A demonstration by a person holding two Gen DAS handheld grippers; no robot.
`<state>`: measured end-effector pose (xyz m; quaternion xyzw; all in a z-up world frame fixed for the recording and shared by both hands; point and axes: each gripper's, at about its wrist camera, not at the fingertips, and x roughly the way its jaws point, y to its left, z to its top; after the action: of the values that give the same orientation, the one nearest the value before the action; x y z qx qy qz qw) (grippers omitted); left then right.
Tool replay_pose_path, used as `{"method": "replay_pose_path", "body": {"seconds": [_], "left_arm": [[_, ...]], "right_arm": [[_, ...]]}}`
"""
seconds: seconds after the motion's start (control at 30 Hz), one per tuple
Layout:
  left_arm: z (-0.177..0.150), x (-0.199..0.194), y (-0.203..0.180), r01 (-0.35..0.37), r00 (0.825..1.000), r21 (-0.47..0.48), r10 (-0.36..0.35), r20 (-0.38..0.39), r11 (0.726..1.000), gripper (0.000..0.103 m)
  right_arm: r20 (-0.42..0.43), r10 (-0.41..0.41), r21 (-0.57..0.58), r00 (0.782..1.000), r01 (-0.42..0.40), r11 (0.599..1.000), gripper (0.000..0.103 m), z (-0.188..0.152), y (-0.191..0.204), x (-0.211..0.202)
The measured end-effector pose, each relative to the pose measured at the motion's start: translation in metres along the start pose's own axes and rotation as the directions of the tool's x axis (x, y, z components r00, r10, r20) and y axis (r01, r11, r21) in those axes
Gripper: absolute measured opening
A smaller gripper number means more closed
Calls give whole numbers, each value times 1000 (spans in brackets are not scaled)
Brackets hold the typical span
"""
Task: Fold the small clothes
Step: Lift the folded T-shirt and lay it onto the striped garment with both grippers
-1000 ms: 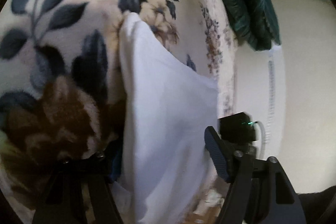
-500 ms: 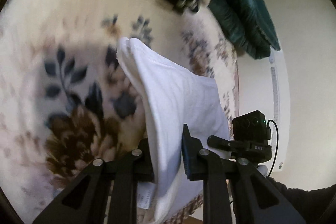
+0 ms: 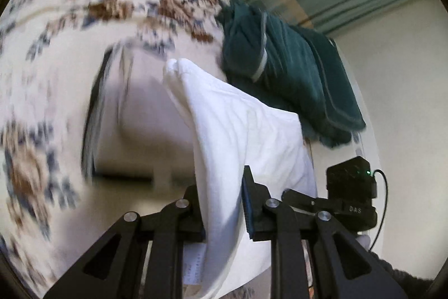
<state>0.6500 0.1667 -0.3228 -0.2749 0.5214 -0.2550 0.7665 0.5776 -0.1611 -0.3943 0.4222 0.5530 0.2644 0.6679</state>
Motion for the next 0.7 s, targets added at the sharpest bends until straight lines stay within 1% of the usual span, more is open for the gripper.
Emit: {"method": "replay_pose_path", "body": {"seconds": [0.03, 0.1, 0.13, 0.17, 0.23, 0.3, 0.33, 0.4, 0.47, 0.5, 0.53, 0.6, 0.63, 0.67, 0.7], "left_arm": [[21, 6, 5, -9, 1000, 4, 9, 6, 1000, 17], [54, 20, 13, -30, 1000, 16, 30, 6, 999, 17], [64, 27, 20, -39, 999, 16, 39, -1, 999, 17], [67, 38, 23, -47, 999, 17, 47, -7, 999, 17], [79, 54, 35, -65, 997, 14, 66, -29, 998, 17], [83, 72, 47, -110, 992, 26, 112, -61, 994, 18], [83, 78, 51, -143, 986, 31, 145, -77, 989, 19], [80, 88, 59, -208, 972, 29, 210, -107, 978, 20], [75, 86, 60, -237, 966, 22, 238, -98, 971, 20], [72, 83, 58, -264, 960, 33, 266, -83, 964, 21], [72, 80, 55, -284, 955, 40, 286, -74, 958, 26], [70, 72, 48, -368, 929, 55, 370, -31, 928, 35], [69, 66, 42, -415, 909, 68, 416, 0, 907, 35], [71, 64, 39, -440, 898, 76, 440, 20, 895, 35], [69, 59, 35, -468, 884, 83, 466, 49, 880, 35]], "right_arm": [[5, -4, -11, 1000, 4, 1000, 16, 24, 7, 7], [11, -23, -31, 1000, 23, 999, 16, 61, 17, 20], [11, -35, -40, 999, 35, 999, 16, 81, 19, 28], [10, -49, -45, 999, 50, 998, 16, 98, 20, 35], [4, -75, -43, 997, 75, 996, 16, 122, 15, 48], [-3, -100, -30, 995, 100, 995, 16, 140, 6, 61], [-11, -112, -23, 994, 111, 994, 16, 145, 2, 66], [-30, -161, -28, 986, 160, 987, 16, 151, -10, 77], [-64, -231, -77, 971, 226, 971, 16, 154, -10, 92], [-71, -247, -87, 967, 240, 967, 16, 153, -13, 93], [-74, -260, -94, 963, 252, 963, 18, 153, -11, 95], [-65, -321, -116, 945, 312, 943, 27, 156, -3, 96], [-53, -353, -125, 934, 344, 931, 27, 156, 1, 95], [-32, -401, -154, 915, 392, 907, 36, 155, 7, 95], [-14, -450, -174, 893, 441, 880, 47, 152, 12, 95]]}}
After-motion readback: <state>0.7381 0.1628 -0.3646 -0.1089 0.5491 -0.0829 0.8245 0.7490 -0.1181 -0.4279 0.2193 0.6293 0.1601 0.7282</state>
